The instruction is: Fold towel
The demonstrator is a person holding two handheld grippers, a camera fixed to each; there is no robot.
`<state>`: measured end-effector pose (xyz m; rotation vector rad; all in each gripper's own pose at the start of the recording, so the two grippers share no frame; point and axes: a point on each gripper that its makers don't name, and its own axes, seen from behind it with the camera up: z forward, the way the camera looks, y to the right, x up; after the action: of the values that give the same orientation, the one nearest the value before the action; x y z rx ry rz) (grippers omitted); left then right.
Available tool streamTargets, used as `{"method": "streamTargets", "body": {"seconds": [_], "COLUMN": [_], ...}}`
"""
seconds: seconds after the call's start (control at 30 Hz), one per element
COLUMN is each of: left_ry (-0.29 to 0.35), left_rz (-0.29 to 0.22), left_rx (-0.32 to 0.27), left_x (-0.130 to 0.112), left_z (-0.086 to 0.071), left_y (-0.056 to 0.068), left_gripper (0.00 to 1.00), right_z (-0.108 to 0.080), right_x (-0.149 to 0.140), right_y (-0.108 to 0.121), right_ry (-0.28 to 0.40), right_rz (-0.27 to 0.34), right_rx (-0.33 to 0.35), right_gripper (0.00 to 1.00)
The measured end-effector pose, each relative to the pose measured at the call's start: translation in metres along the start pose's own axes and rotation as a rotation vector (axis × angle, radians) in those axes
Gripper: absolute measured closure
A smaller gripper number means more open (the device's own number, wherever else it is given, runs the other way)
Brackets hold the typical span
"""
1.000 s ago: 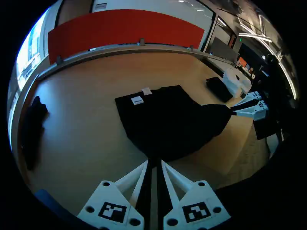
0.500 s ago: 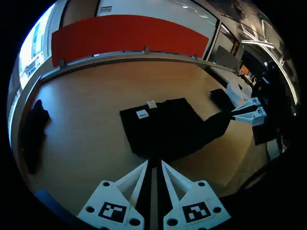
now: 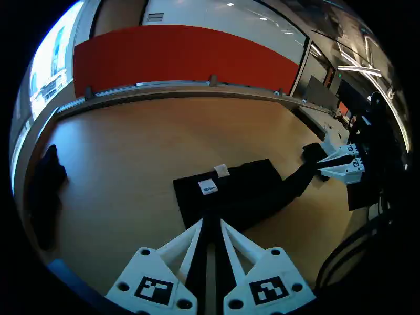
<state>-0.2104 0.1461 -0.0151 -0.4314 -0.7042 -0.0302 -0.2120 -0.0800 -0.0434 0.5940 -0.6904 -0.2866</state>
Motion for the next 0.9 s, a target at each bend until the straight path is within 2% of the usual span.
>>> {"method": "streamTargets", "body": {"seconds": [0.2,0.47,0.9], "left_ry": [0.003,-0.012,-0.047], "left_rz": [-0.012,-0.015,-0.021], "left_rx": [0.009,0.008,0.017], "left_x": [0.009,0.008,-0.004], "left_z": [0.016,0.033,0.083], "left_y": [-0.010,-0.018,-0.032], "left_gripper": [0.92,0.92,0.92], "right_z": [0.014,0.030,0.076], "right_x": [0.004,-0.002,-0.018], "right_y": [0.008,0.012,0.029], "right_ry": [-0.009,-0.032,-0.079], "right_rz": [0.005,0.018,0.089], "right_rx": [-0.004,-0.005,-0.044], "right_gripper": [0.87,0.87,0.86]}}
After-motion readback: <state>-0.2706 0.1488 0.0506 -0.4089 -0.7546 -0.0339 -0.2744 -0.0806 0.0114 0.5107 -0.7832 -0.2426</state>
